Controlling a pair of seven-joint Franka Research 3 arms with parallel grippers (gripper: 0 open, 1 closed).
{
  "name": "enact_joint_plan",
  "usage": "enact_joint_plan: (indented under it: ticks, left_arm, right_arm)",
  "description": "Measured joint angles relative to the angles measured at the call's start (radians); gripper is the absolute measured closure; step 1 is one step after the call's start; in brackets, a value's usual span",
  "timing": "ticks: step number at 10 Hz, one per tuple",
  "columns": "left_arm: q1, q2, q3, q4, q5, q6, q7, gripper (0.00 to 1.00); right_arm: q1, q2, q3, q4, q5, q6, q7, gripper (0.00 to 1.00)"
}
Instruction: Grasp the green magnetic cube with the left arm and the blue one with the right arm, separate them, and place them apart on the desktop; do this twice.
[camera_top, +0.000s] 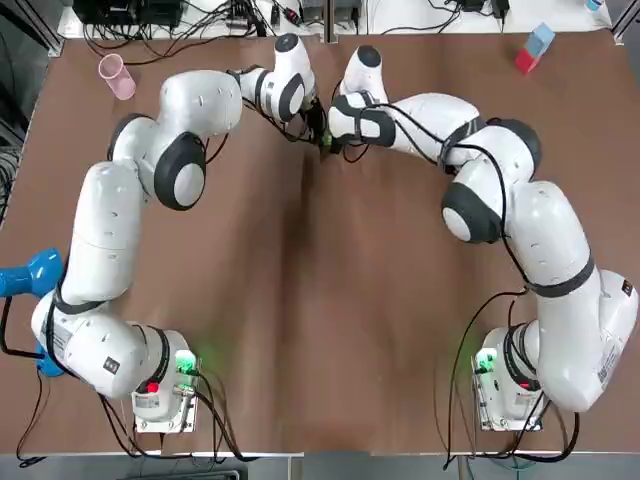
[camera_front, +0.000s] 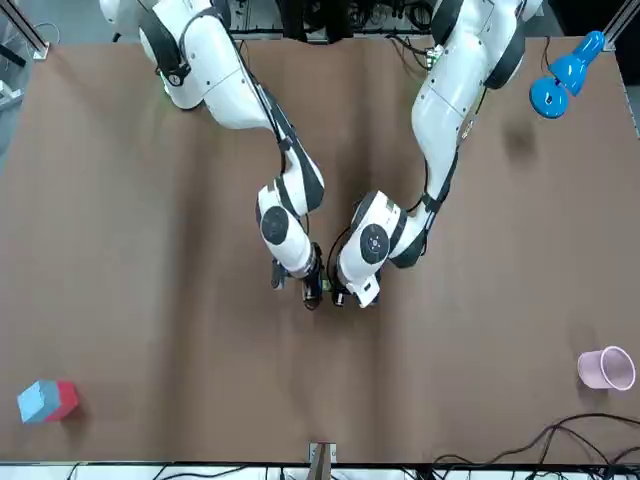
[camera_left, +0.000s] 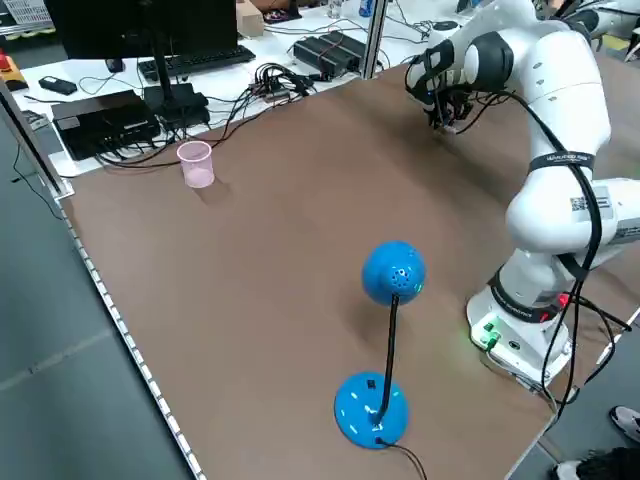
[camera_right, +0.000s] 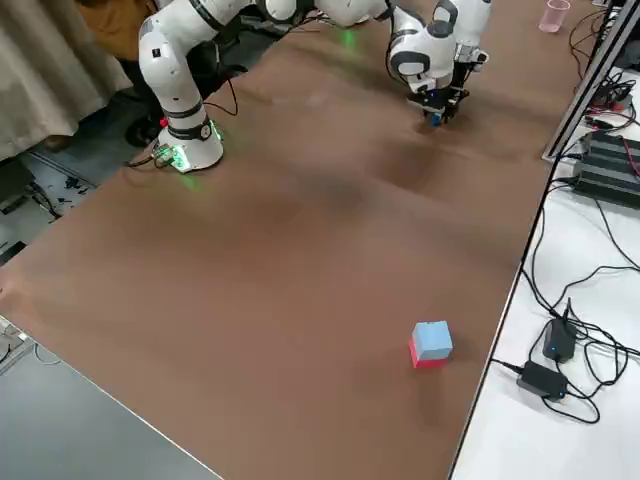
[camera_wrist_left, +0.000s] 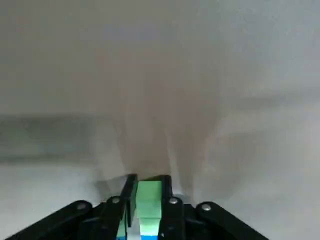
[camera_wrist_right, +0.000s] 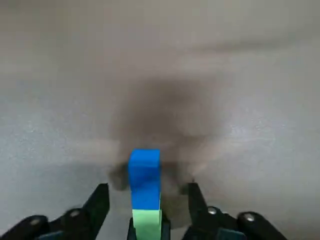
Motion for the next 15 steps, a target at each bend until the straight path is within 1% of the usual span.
enact_joint_plan:
  ticks: [1, 2, 3, 4, 12, 15]
  left_arm:
    - [0.0, 0.0, 0.0, 0.0, 0.0, 0.0, 0.002, 0.77]
    - [0.0, 0.0, 0.0, 0.0, 0.0, 0.0, 0.003, 0.77]
    - [0.0, 0.0, 0.0, 0.0, 0.0, 0.0, 0.003, 0.77]
    - [0.0, 0.0, 0.0, 0.0, 0.0, 0.0, 0.003, 0.77]
    - [0.008, 0.0, 0.003, 0.012, 0.003, 0.001, 0.018, 0.77]
    - [0.04, -0.019, 0.009, 0.018, 0.035, -0.001, 0.032, 0.77]
  right_arm:
    - [0.0, 0.001, 0.0, 0.001, 0.0, 0.001, 0.0, 0.36]
    - [0.0, 0.0, 0.001, 0.003, 0.002, -0.001, 0.0, 0.54]
    - [0.0, 0.0, 0.001, 0.005, 0.002, 0.004, 0.001, 0.7]
    - [0.0, 0.001, 0.0, 0.005, 0.002, 0.013, 0.002, 0.76]
    - [-0.003, 0.002, -0.003, 0.005, 0.002, 0.022, 0.002, 0.76]
    - [-0.005, 0.002, -0.006, 0.005, 0.002, 0.022, 0.002, 0.76]
